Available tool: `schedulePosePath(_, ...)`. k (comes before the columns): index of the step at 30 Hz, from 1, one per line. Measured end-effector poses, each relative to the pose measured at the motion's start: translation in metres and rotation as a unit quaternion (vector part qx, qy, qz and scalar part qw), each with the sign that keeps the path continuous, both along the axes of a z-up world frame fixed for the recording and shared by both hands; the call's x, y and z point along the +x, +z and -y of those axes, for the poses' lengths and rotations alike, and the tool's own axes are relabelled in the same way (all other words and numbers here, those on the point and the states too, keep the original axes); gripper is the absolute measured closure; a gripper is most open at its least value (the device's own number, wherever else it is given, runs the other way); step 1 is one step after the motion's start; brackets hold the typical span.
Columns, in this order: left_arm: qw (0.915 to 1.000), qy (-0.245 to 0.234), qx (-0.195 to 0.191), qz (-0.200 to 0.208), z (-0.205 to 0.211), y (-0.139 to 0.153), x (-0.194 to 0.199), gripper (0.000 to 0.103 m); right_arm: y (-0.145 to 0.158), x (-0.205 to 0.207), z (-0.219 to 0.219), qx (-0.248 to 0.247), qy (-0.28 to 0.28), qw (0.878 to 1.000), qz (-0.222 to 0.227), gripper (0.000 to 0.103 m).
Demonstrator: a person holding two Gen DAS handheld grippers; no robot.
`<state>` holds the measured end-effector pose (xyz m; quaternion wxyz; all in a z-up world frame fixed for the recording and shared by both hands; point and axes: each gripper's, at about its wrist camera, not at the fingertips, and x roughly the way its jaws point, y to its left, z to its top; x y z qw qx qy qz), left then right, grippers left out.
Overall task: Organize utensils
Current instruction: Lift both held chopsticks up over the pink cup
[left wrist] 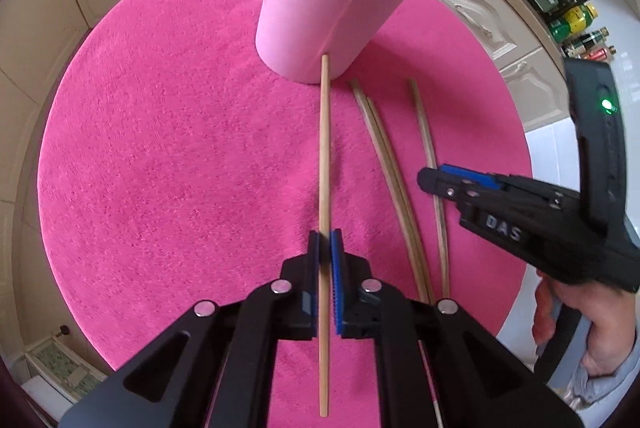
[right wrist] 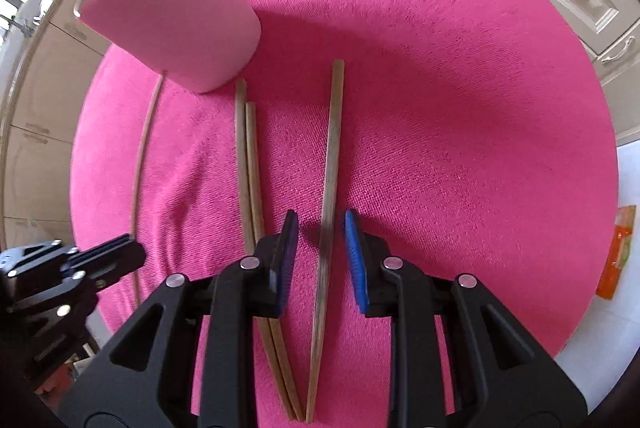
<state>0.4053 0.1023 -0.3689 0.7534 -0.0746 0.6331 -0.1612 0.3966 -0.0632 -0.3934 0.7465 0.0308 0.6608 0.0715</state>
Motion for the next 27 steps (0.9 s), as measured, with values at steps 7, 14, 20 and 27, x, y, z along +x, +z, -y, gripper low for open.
schedulePosePath(7,0.9992,-0.039,-0.012,0.004,-0.012,0.006,-0.008,0.097,-0.001,0.008,0.004,-0.010,-0.014,1.000,-0.006,0.096)
schedulePosePath(14,0.9955,-0.086,-0.029,0.028,-0.022,0.019,-0.019,0.097,0.018,-0.004,0.028,0.046,-0.069,0.996,0.022,0.097)
schedulePosePath(20,0.9869,-0.128,-0.074,0.065,-0.029,0.046,-0.031,0.097,0.067,-0.027,0.036,0.088,-0.111,0.986,0.088,0.097)
schedulePosePath(27,0.9661,-0.142,-0.133,0.169,-0.054,0.105,-0.041,0.097,0.148,-0.047,0.032,0.134,-0.154,0.953,0.225,0.097)
